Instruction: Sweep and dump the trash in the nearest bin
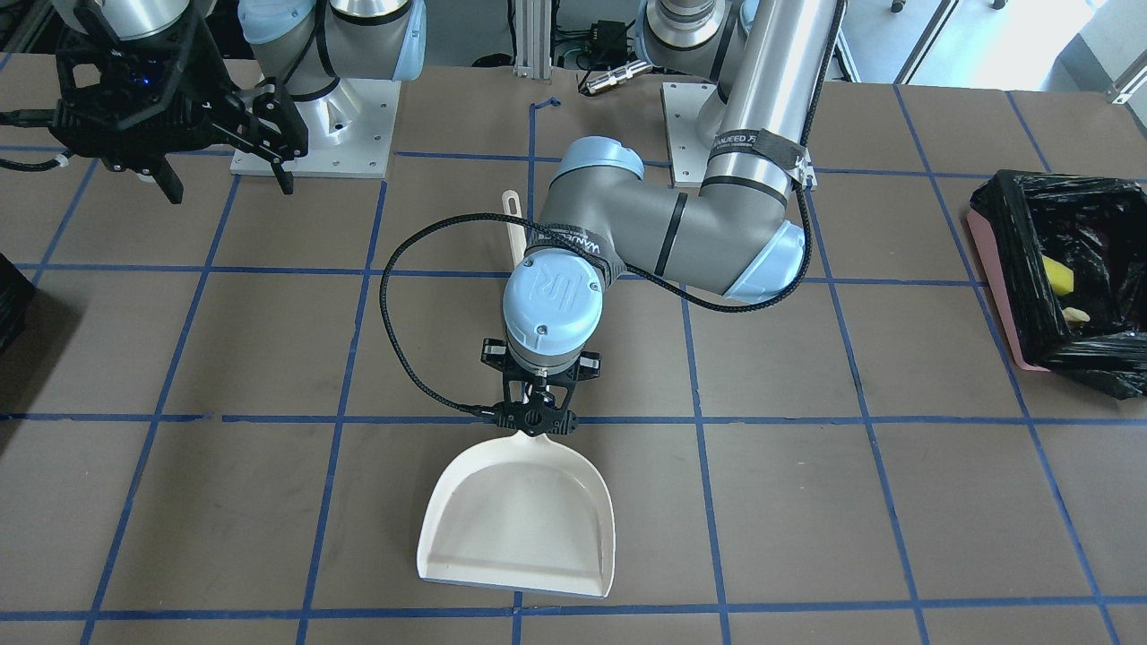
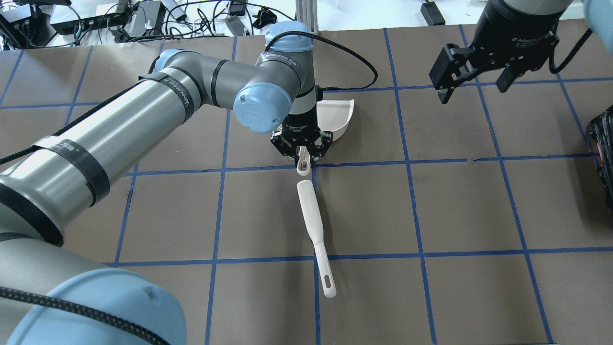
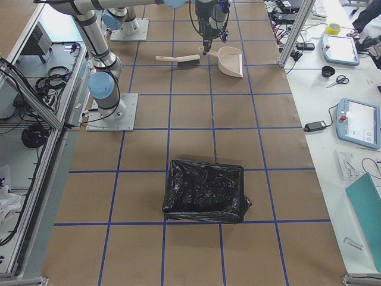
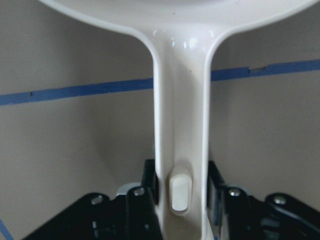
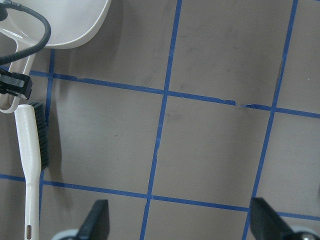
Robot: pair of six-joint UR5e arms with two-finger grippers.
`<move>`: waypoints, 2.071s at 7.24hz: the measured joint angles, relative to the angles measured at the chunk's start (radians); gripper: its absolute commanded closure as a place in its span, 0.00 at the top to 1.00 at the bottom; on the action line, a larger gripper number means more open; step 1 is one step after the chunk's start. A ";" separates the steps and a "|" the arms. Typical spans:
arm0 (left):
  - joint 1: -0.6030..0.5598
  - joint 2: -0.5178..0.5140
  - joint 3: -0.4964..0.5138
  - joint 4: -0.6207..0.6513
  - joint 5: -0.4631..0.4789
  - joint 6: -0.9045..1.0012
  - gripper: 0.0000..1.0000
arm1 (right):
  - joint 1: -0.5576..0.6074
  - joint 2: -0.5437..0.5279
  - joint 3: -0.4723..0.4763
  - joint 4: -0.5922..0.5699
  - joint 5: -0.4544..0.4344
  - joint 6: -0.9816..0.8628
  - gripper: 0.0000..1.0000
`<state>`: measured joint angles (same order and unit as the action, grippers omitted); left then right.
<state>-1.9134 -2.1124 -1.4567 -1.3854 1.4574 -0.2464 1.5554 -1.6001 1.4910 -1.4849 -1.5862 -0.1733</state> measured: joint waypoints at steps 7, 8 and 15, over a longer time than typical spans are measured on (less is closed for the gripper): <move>0.049 0.100 0.017 -0.055 -0.007 -0.049 1.00 | 0.000 0.000 0.000 -0.001 0.000 0.000 1.00; 0.099 0.140 0.026 -0.074 0.001 0.024 1.00 | 0.000 0.000 0.000 -0.001 -0.001 0.000 1.00; 0.351 0.450 0.019 -0.234 0.125 0.325 1.00 | 0.000 0.000 0.000 0.000 -0.001 -0.001 1.00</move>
<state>-1.5629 -1.6620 -1.4374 -1.6190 1.5822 0.0791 1.5554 -1.6000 1.4910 -1.4850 -1.5877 -0.1740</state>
